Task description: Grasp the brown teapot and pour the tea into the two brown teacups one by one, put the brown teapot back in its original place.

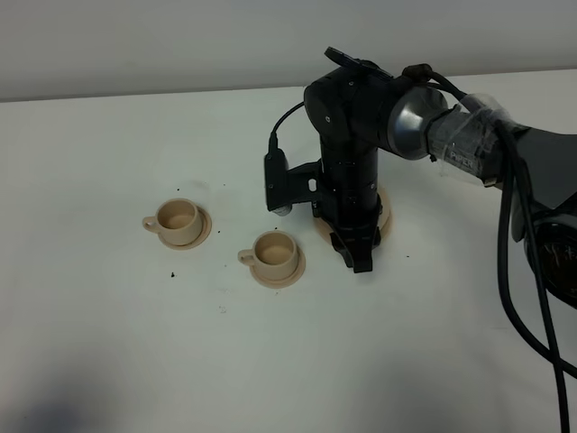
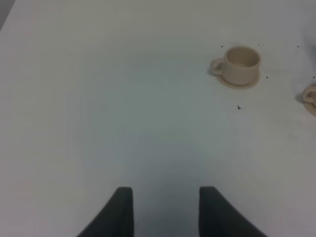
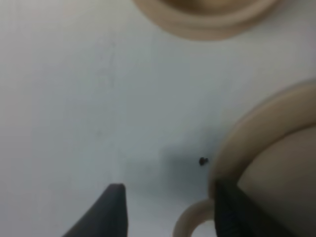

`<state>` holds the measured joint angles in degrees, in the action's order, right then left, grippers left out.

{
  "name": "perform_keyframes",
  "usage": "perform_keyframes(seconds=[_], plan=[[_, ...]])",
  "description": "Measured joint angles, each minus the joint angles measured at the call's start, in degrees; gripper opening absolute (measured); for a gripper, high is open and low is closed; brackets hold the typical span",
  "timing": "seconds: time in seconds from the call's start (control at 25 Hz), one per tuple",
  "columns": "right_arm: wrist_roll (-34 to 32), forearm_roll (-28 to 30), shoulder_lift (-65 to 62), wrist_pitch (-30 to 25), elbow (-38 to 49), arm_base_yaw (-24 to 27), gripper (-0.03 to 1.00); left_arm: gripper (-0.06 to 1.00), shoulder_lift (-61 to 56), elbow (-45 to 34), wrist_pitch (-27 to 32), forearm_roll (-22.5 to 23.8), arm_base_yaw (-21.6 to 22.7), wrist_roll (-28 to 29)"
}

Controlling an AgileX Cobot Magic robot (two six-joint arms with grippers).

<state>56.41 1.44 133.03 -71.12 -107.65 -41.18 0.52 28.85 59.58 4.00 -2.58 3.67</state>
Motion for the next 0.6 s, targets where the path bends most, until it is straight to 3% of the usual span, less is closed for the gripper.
perform_keyframes(seconds=[0.24, 0.6], plan=[[-0.9, 0.2, -1.0, 0.3, 0.7, 0.1, 0.43, 0.37, 0.0, 0.0, 0.0, 0.0, 0.0, 0.0], [-5.2, -4.7, -3.9, 1.1, 0.7, 0.2, 0.43, 0.37, 0.0, 0.0, 0.0, 0.0, 0.0, 0.0]])
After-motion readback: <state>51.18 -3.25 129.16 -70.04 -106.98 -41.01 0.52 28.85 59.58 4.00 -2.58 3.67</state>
